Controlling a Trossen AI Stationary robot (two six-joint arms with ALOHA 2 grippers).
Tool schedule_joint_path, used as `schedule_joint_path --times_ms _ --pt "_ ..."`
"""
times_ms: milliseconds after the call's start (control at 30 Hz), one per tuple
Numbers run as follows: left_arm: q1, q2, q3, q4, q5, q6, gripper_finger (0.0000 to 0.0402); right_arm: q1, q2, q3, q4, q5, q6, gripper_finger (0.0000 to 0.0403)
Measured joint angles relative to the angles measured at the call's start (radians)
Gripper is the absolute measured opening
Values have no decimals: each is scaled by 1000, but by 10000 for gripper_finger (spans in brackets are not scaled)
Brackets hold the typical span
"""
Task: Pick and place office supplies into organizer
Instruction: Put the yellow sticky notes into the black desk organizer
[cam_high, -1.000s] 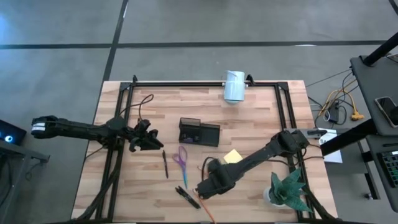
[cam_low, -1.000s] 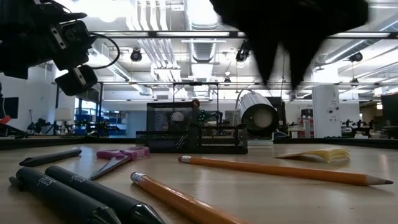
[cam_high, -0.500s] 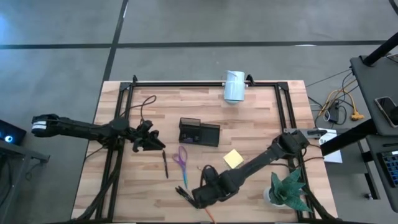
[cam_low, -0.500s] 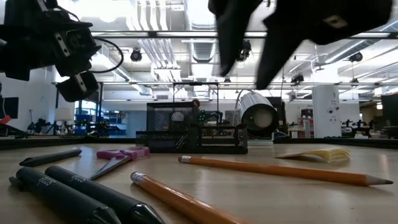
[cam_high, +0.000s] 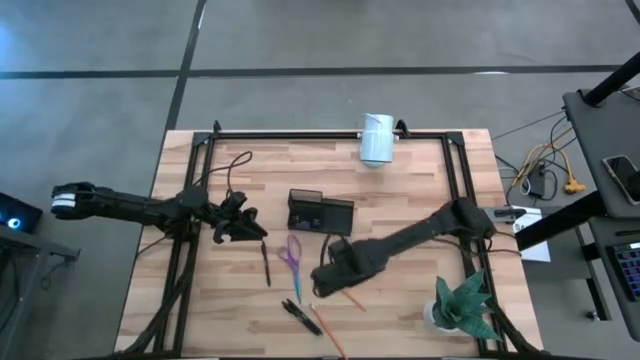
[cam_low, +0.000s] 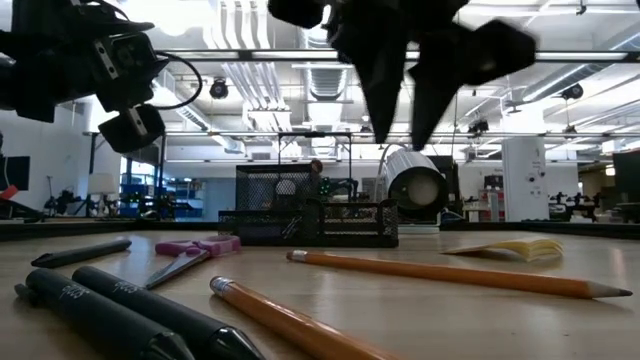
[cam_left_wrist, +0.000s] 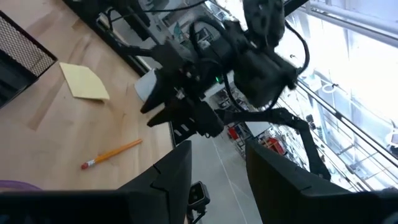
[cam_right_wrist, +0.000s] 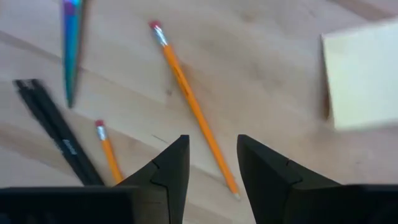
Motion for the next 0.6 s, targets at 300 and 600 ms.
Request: schedule_joint_path --times_ms 300,600 --pt "0 19 4 19 0 -2 132 -86 -248 -346 69 7 51 112" --pt "0 42 6 36 -26 22 132 -97 -451 -695 210 -63 133 126"
